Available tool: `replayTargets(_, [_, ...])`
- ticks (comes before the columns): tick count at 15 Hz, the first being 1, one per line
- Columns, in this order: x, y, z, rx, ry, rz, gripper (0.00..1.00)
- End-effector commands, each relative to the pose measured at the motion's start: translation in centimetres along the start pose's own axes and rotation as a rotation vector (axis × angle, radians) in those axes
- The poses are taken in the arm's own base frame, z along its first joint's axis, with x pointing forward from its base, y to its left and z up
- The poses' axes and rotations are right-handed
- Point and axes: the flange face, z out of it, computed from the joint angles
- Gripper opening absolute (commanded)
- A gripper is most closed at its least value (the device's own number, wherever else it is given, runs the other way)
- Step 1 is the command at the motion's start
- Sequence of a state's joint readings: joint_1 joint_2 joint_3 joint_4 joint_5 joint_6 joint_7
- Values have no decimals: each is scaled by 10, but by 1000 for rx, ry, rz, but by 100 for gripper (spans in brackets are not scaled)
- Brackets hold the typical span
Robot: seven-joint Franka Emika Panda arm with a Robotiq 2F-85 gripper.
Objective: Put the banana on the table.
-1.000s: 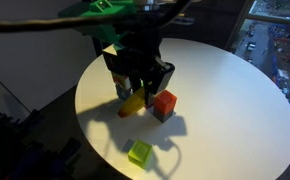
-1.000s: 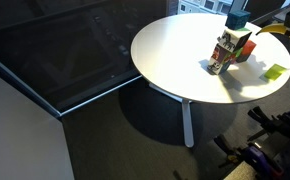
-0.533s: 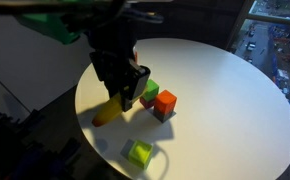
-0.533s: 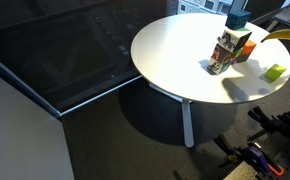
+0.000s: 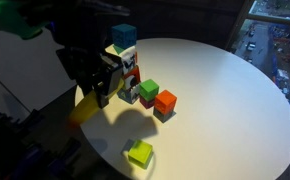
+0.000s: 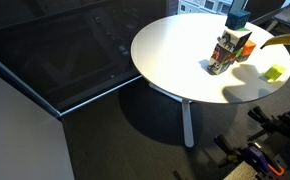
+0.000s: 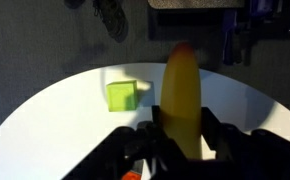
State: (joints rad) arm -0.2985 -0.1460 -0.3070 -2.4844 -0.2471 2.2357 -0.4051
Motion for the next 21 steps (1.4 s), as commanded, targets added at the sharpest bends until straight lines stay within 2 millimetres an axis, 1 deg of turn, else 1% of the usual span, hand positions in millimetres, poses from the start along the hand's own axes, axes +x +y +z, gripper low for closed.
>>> replayTargets(1, [-6,-23,-3,-17,34,-122,17])
replayTargets(4, [1,-41,1,-22,70,-201,17])
replayTargets(8, [16,-65,11,-45,122,-306,17])
replayTargets(13, [28,-91,19,-42,127,-363,17])
replayTargets(16, [35,-103,25,-31,108,-386,17])
replayTargets(21, [41,-113,33,-22,86,-393,17])
